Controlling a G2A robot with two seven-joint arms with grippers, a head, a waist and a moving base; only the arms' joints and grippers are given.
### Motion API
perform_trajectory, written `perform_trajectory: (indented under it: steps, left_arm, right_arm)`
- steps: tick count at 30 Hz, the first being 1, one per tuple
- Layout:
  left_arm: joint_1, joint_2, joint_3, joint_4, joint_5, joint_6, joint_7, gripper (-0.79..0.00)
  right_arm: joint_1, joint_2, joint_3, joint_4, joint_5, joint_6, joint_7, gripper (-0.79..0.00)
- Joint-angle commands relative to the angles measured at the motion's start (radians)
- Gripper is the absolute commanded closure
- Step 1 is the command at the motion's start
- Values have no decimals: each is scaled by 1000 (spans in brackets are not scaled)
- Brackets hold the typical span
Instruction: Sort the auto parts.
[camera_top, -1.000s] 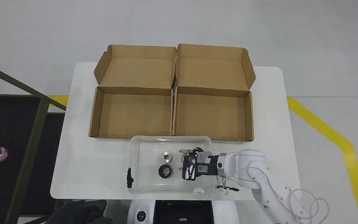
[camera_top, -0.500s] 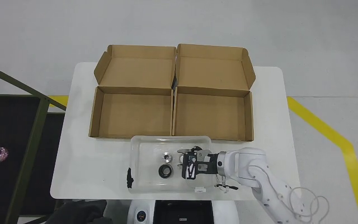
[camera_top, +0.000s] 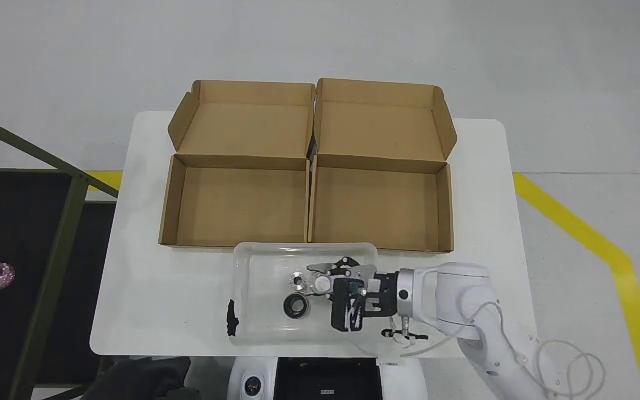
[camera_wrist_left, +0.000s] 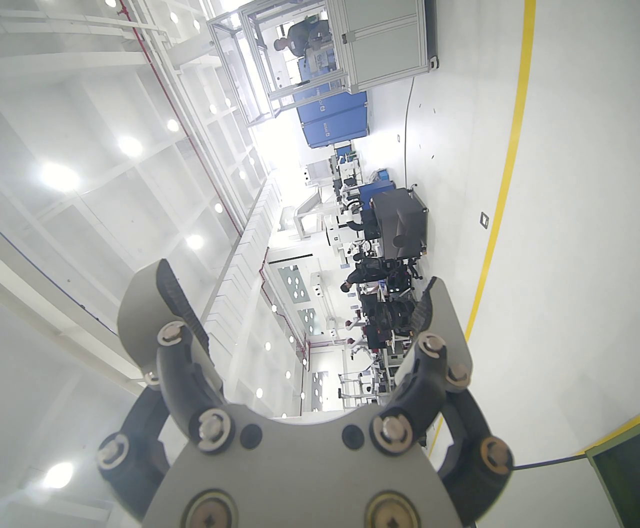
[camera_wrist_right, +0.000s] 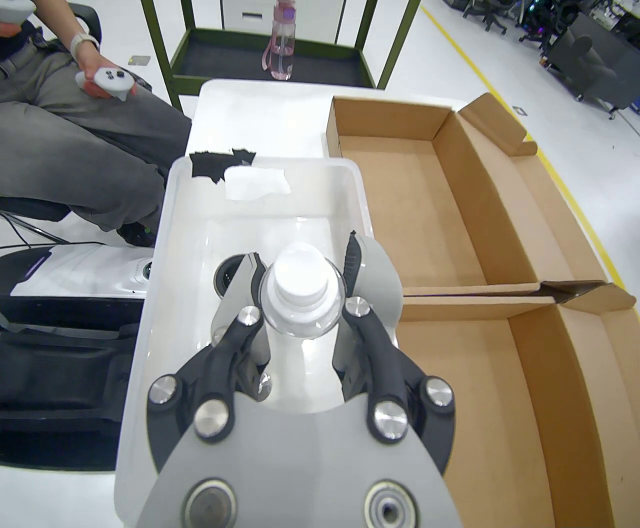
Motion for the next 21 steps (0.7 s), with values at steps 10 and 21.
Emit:
perform_trajectory:
  steps: [10,21]
  left_arm:
    - [0,0,0,0,0,0,0,-785]
    - [0,0,0,0,0,0,0,-785]
  right_arm:
    - [45,-3,17,32,30,62,-153,0]
    - [120,-12,49,117,157,106,-281,0]
